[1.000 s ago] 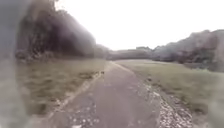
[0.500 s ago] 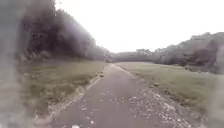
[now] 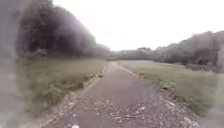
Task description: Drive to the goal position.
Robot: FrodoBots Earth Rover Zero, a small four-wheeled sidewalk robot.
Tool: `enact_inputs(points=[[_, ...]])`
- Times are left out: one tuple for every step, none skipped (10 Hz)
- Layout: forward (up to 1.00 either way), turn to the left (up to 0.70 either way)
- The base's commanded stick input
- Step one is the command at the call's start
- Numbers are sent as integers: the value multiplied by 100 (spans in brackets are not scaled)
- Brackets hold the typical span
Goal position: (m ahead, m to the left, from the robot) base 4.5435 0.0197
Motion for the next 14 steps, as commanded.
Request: enact_inputs(points=[[100, 0], [100, 0], [100, 0], [100, 0], [100, 0], [100, 0], [100, 0], [100, 0], [100, 0], [100, 0], [100, 0], [100, 0], [100, 0], [100, 0]])
